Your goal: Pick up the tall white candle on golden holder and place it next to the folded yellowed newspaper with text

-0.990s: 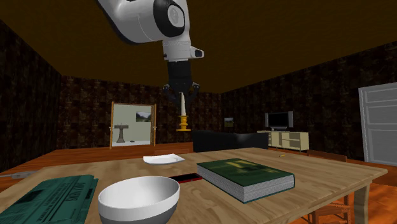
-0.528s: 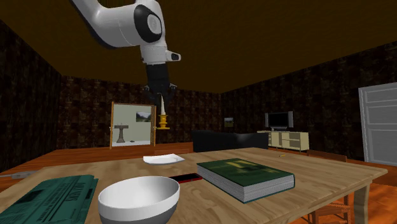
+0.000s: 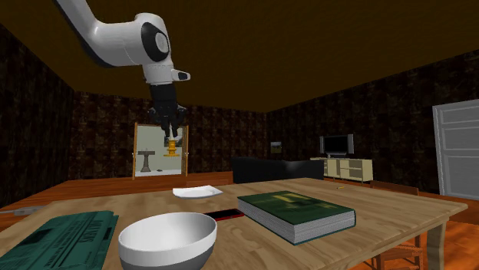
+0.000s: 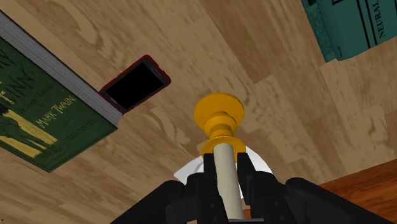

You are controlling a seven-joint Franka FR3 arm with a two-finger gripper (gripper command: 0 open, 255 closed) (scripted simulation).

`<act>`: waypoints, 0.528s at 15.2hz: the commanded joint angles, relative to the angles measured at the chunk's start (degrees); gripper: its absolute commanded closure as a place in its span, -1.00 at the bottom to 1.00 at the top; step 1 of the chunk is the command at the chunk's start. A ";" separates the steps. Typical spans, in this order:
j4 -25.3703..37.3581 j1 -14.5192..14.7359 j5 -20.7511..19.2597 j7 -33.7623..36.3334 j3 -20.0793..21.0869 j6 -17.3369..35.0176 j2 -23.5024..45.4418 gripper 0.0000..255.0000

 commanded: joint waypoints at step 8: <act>7.23 2.20 -4.41 11.57 6.59 0.07 8.04 1.00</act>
